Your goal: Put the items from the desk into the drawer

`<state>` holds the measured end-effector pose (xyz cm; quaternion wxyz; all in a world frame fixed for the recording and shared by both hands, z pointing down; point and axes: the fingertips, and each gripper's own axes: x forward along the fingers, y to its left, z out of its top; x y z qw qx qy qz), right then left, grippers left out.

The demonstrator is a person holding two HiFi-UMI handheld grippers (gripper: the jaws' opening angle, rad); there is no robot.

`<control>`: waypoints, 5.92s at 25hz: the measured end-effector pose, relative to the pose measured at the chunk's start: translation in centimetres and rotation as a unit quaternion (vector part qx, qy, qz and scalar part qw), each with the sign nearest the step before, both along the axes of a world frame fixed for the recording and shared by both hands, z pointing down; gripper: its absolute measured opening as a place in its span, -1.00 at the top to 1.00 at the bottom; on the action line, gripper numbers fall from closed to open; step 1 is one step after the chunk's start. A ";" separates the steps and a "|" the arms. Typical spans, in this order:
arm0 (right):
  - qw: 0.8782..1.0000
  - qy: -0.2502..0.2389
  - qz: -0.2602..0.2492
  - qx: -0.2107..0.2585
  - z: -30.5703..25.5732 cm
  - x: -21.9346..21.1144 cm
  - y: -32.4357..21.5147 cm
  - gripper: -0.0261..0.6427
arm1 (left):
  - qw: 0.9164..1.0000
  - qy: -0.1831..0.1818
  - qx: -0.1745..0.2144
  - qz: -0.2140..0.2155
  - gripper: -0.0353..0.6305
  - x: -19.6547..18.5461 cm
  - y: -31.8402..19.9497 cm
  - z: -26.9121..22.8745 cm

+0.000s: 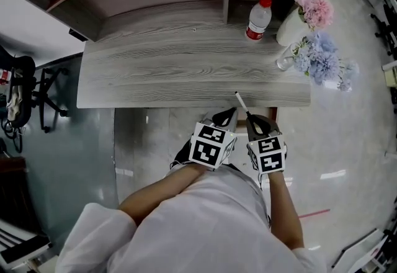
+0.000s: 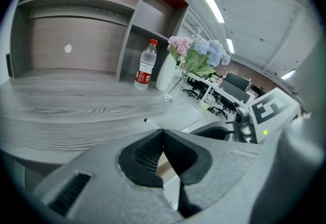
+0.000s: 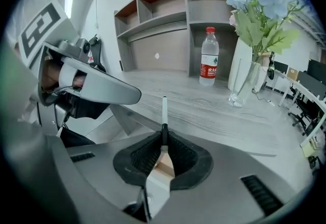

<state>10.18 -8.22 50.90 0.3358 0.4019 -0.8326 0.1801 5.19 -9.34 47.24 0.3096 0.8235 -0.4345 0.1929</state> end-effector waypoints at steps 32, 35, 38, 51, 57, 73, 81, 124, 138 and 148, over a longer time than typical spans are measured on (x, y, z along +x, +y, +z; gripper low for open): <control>0.998 0.003 0.052 -0.046 7.7 3.2 5.7 0.81 | 0.999 -0.034 0.009 0.007 0.88 1.5 4.6 1.8; 0.997 0.003 0.063 -0.050 8.9 3.1 5.0 0.81 | 0.999 -0.039 0.005 0.013 0.89 1.5 4.7 2.2; 0.996 0.006 0.067 -0.053 9.9 2.9 4.3 0.81 | 0.999 -0.048 -0.002 0.021 0.88 1.2 4.9 2.8; 0.994 0.032 0.073 -0.079 13.5 2.0 1.9 0.81 | 0.997 -0.066 -0.010 0.040 0.88 -0.4 3.7 3.5; 0.993 0.035 0.070 -0.088 14.0 1.4 1.6 0.81 | 0.996 -0.067 -0.011 0.053 0.88 -0.1 3.1 3.6; 0.990 0.067 0.051 -0.110 15.0 1.5 1.6 0.81 | 0.996 -0.065 -0.017 0.054 0.88 0.2 2.2 4.1; 0.990 0.070 0.052 -0.110 15.0 1.7 1.7 0.81 | 0.997 -0.065 -0.016 0.046 0.88 0.0 2.1 3.9; 0.993 -0.084 0.075 0.029 -3.3 0.1 2.0 0.92 | 0.999 -0.010 0.033 -0.007 0.88 1.5 4.5 0.1; 0.988 -0.120 0.074 0.057 -5.9 0.1 4.6 0.92 | 0.998 -0.010 0.060 -0.028 0.88 2.0 5.7 -1.0; 0.988 -0.126 0.070 0.058 -5.8 0.0 5.2 0.92 | 0.998 -0.014 0.060 -0.033 0.88 1.9 6.2 -0.9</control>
